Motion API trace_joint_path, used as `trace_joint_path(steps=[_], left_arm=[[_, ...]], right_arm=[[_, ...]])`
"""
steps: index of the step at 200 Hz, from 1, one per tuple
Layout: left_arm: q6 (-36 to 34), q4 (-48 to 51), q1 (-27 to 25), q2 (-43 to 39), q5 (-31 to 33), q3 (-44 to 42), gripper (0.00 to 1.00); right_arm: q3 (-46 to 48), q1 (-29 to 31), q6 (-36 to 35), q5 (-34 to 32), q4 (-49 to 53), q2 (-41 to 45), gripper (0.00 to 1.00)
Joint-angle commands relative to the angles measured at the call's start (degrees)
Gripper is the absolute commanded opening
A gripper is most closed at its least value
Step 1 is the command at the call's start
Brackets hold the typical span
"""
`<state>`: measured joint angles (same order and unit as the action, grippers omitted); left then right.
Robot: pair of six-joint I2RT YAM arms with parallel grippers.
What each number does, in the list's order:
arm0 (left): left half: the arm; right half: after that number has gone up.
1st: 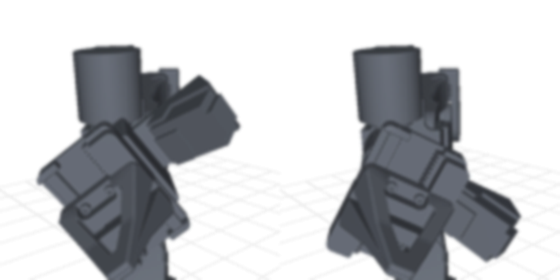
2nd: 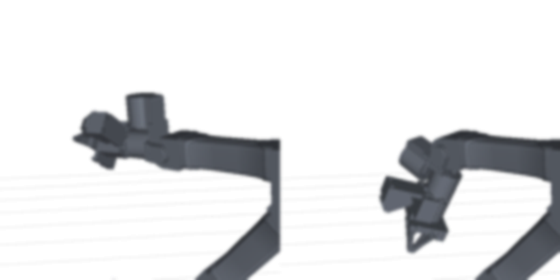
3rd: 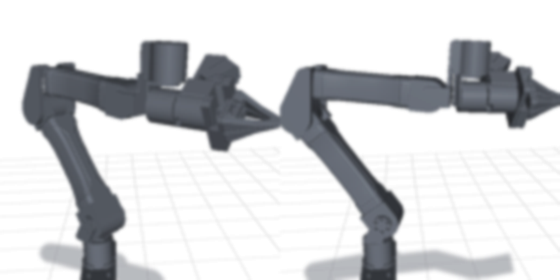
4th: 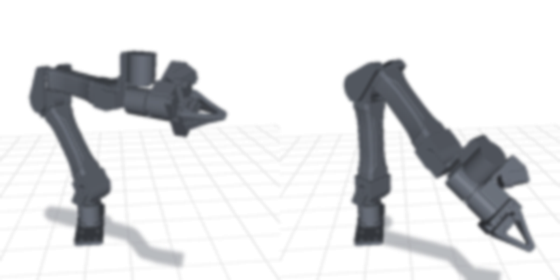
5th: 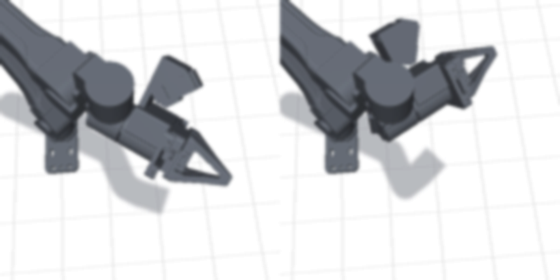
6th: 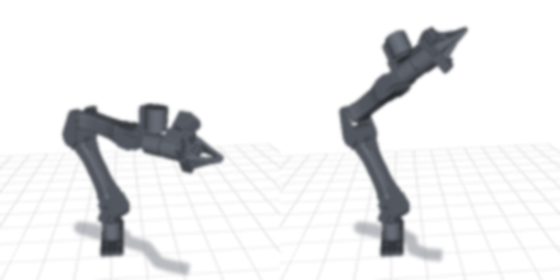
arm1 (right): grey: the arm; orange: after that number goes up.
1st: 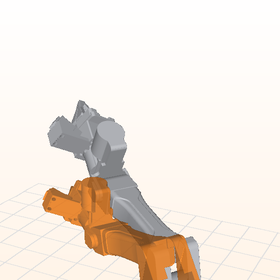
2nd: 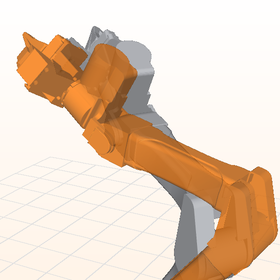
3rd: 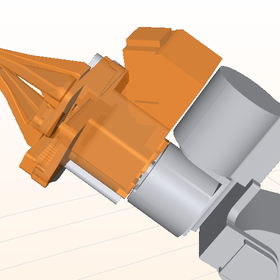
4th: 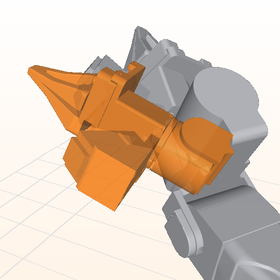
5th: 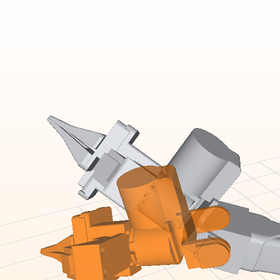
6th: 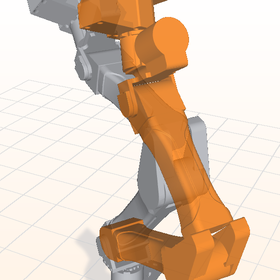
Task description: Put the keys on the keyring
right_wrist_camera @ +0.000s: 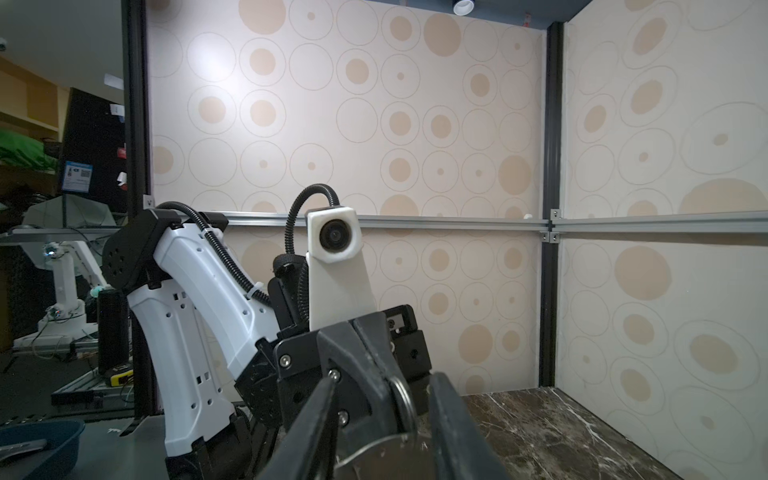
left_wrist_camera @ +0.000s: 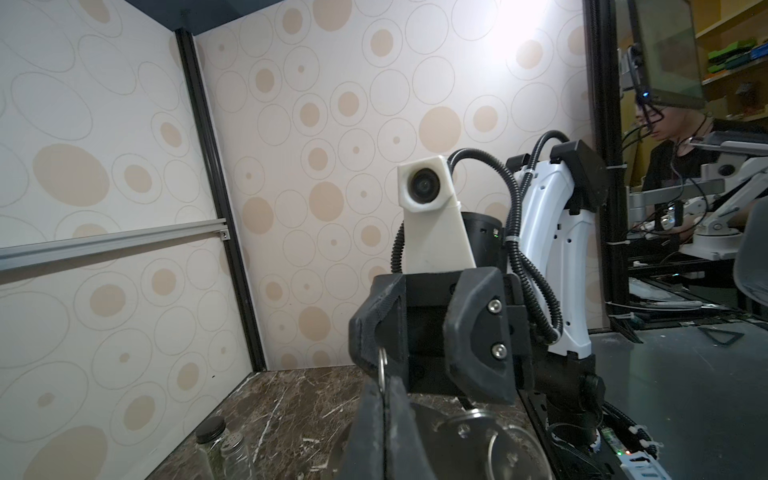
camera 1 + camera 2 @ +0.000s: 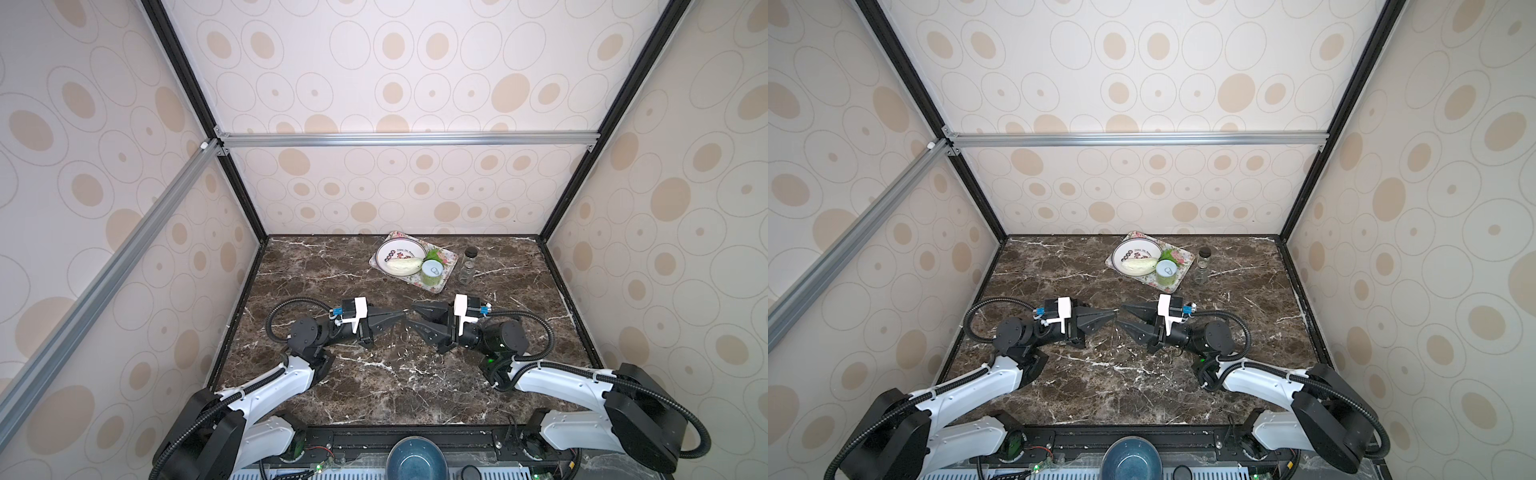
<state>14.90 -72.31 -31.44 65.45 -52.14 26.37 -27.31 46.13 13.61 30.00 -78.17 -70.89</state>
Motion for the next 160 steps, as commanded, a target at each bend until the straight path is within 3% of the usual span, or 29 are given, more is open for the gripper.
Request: trace_joint_path(steps=[1, 43, 86, 107, 142, 160], left_arm=[[-7.0, 8.1, -0.3, -2.6, 4.0, 2.5, 0.0], [-14.0, 19.3, -0.5, -2.4, 9.1, 5.3, 0.0], [-18.0, 23.1, -0.6, -0.1, 16.7, 9.0, 0.0], [-20.6, 24.4, -0.5, 3.6, 20.2, 12.6, 0.0], [-24.8, 29.8, -0.3, 7.7, 19.4, 16.4, 0.0], [-25.5, 30.6, 0.2, 7.3, 20.6, 15.9, 0.0]], right_arm=[[2.8, -1.8, -1.5, -4.9, 1.4, 4.2, 0.39], [2.9, -7.7, -0.7, -12.9, 21.8, 11.0, 0.37], [2.4, -9.5, 0.8, -33.1, 45.0, 15.8, 0.33], [1.1, -10.3, 6.0, -44.6, 57.6, 16.1, 0.3], [0.2, -13.8, 12.3, -47.0, 70.4, 13.1, 0.29], [1.2, -18.2, 16.6, -41.3, 70.9, 9.6, 0.29]])
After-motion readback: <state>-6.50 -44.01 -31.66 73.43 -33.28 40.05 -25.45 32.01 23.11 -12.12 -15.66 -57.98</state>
